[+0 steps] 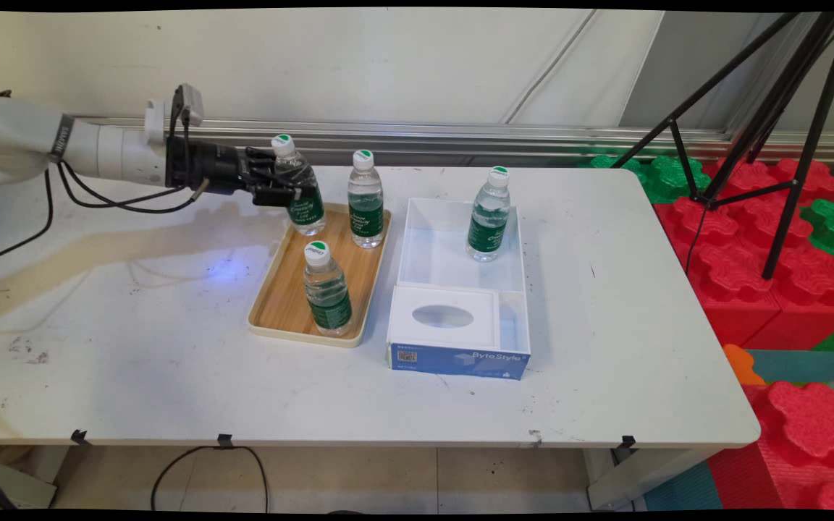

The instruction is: Place the picked object on the tray

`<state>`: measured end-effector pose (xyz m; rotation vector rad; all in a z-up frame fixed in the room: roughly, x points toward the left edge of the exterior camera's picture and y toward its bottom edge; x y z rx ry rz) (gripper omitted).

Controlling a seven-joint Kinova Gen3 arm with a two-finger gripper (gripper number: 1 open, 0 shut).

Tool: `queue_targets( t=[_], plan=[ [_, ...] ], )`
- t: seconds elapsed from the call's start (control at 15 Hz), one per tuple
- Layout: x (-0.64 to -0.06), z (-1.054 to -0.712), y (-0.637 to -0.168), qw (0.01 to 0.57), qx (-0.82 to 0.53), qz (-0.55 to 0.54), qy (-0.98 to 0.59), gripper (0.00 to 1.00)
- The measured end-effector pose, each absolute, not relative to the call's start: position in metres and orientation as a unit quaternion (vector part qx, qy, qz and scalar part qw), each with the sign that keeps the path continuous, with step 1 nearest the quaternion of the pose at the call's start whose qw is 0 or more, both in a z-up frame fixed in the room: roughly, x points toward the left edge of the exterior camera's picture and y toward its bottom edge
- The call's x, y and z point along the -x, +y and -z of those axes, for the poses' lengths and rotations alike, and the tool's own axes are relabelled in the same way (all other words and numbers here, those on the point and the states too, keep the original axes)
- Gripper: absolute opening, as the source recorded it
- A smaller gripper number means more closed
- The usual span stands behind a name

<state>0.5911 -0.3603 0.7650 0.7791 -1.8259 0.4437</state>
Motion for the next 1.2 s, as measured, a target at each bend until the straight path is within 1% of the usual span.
queue_targets(
  t=[0.4, 0.93, 1.0, 1.2],
  plan=[
    [-0.590, -0.749, -0.370, 0.527, -0.325, -0.188, -0.763, 0.00],
    [-0.588, -0.737, -0.377, 0.528, -0.324, -0.189, -0.762, 0.00],
    [-0.588, -0.736, -0.378, 0.528, -0.325, -0.189, -0.761, 1.00],
    [-0.587, -0.733, -0.380, 0.529, -0.324, -0.188, -0.761, 1.00]
  ],
)
